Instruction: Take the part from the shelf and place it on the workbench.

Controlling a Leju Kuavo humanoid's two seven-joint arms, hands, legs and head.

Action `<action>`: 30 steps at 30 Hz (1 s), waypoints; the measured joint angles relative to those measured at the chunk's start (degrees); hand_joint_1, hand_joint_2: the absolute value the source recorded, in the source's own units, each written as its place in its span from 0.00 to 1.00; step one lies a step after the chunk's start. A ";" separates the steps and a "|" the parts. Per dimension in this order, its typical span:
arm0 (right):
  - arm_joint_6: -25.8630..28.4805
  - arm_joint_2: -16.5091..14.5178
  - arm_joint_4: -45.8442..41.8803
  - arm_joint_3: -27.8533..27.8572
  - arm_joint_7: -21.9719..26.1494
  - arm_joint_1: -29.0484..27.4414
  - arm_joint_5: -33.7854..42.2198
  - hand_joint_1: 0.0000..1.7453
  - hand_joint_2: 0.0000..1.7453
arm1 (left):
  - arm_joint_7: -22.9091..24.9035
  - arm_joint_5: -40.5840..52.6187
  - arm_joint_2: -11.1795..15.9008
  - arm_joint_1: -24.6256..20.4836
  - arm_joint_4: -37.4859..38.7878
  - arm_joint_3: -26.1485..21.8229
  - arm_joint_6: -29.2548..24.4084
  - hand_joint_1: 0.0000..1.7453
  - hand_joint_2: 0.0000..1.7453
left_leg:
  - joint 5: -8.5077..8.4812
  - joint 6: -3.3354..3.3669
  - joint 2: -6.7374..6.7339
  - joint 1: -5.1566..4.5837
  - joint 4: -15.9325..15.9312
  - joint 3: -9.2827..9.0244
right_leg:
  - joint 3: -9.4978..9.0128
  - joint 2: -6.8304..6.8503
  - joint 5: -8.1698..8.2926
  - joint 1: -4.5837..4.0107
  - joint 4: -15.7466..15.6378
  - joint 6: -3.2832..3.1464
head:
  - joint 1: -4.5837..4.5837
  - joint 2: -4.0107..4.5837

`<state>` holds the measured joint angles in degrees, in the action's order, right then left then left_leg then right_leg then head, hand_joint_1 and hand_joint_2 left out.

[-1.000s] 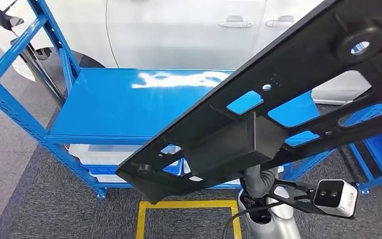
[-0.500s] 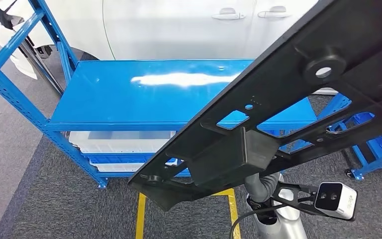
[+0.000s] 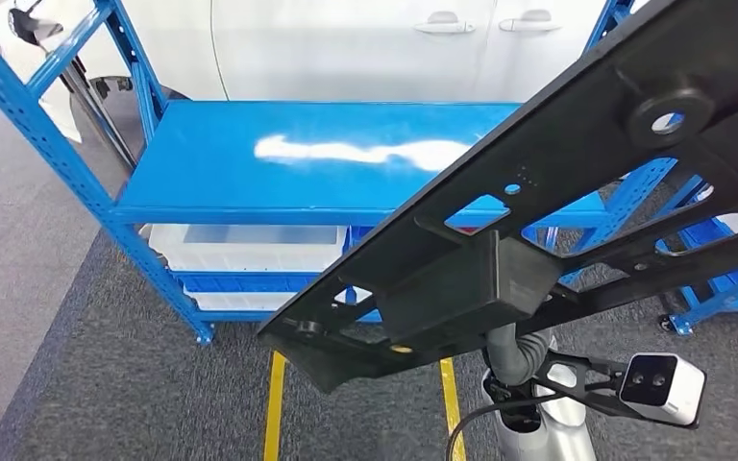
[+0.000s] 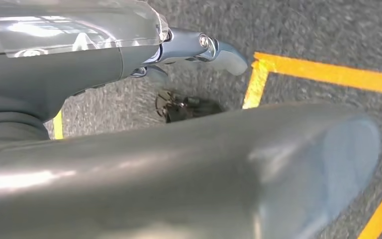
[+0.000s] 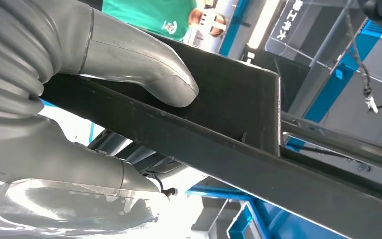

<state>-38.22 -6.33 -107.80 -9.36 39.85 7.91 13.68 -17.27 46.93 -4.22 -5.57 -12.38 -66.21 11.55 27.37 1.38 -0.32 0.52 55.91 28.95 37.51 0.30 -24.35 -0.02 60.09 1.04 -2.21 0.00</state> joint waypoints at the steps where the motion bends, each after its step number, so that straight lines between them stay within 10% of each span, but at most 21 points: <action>1: 0.04 0.03 0.01 -0.11 0.00 -0.02 0.16 1.00 1.00 | -0.04 -0.04 -0.08 -0.04 0.01 -0.04 -0.13 0.00 0.00 | -0.55 0.21 -0.09 0.05 -0.03 0.64 | 1.06 -0.11 -2.78 0.21 2.98 0.27 | 0.00 0.00; 3: 0.15 0.13 0.04 -0.57 0.00 -0.06 0.07 1.00 1.00 | 0.05 -0.11 -0.10 0.00 0.01 -0.20 -0.49 0.00 0.00 | -1.65 0.28 -0.13 0.05 0.05 2.05 | 3.11 -0.13 -7.40 0.52 10.30 0.79 | 0.01 0.00; 5: 0.49 0.24 0.10 -1.16 0.00 -0.05 -0.28 1.00 1.00 | 0.35 -0.12 -0.19 0.04 0.01 -0.38 -0.79 0.00 0.00 | -2.55 0.09 -0.16 0.05 0.24 3.33 | 2.74 -0.12 -7.41 0.76 13.22 1.08 | 0.01 0.00; 9: 1.91 0.37 0.10 -2.52 -0.01 0.41 -0.48 1.00 1.00 | 0.90 0.06 -0.45 0.04 0.01 -0.63 -1.24 0.00 0.00 | -3.58 -0.69 -0.13 0.01 0.92 4.88 | -7.14 -0.13 -3.82 0.70 -0.27 0.44 | 0.00 0.00; 13: 2.44 0.66 -0.04 -3.24 0.00 0.64 -0.63 1.00 1.00 | 1.22 0.22 -0.48 0.03 0.01 -0.80 -1.49 0.00 0.00 | -4.21 -2.04 -0.12 0.03 1.21 5.25 | -8.37 -0.15 -3.76 0.39 -3.51 -1.15 | 0.00 0.00; 18: 2.32 0.92 -0.35 -3.73 0.00 0.94 -0.45 1.00 1.00 | 1.31 0.48 -0.39 0.08 0.01 -0.85 -1.48 0.00 0.00 | 3.80 -3.11 -0.04 0.24 14.04 10.50 | -7.29 0.10 -2.46 0.41 -3.81 -2.71 | 0.00 0.00; 20: 2.32 1.06 -0.35 -3.75 0.00 1.02 -0.45 1.00 1.00 | 1.38 0.52 -0.38 0.12 0.01 -0.85 -1.48 0.00 0.00 | 4.62 -3.24 -0.05 0.25 17.77 11.50 | -6.81 0.11 -2.24 0.26 -3.61 -2.74 | -0.01 0.00; 25: 2.09 1.37 -0.35 -3.90 0.00 1.84 -0.22 1.00 1.00 | 1.45 0.48 -0.11 0.16 0.01 -0.86 -1.50 0.00 0.00 | -1.25 -2.22 2.27 0.22 2.68 2.56 | -6.19 -0.71 -2.23 0.31 -2.80 -1.92 | 0.01 0.00; 30: 1.36 1.45 -0.93 -3.97 0.03 2.36 -1.35 1.00 1.00 | 1.69 0.21 -0.04 0.34 0.01 -0.91 -1.62 0.00 0.00 | -1.54 -0.95 1.19 0.43 0.61 2.18 | -4.70 -1.70 -2.78 0.32 -1.29 -0.21 | 0.00 0.00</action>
<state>-36.86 -4.88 -108.73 -13.33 39.87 10.27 12.33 -15.57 47.15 -4.27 -5.24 -12.37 -67.12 9.93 25.83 0.43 0.87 0.95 56.53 31.13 32.81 -1.39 -27.12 0.29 58.80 0.83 -2.21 0.00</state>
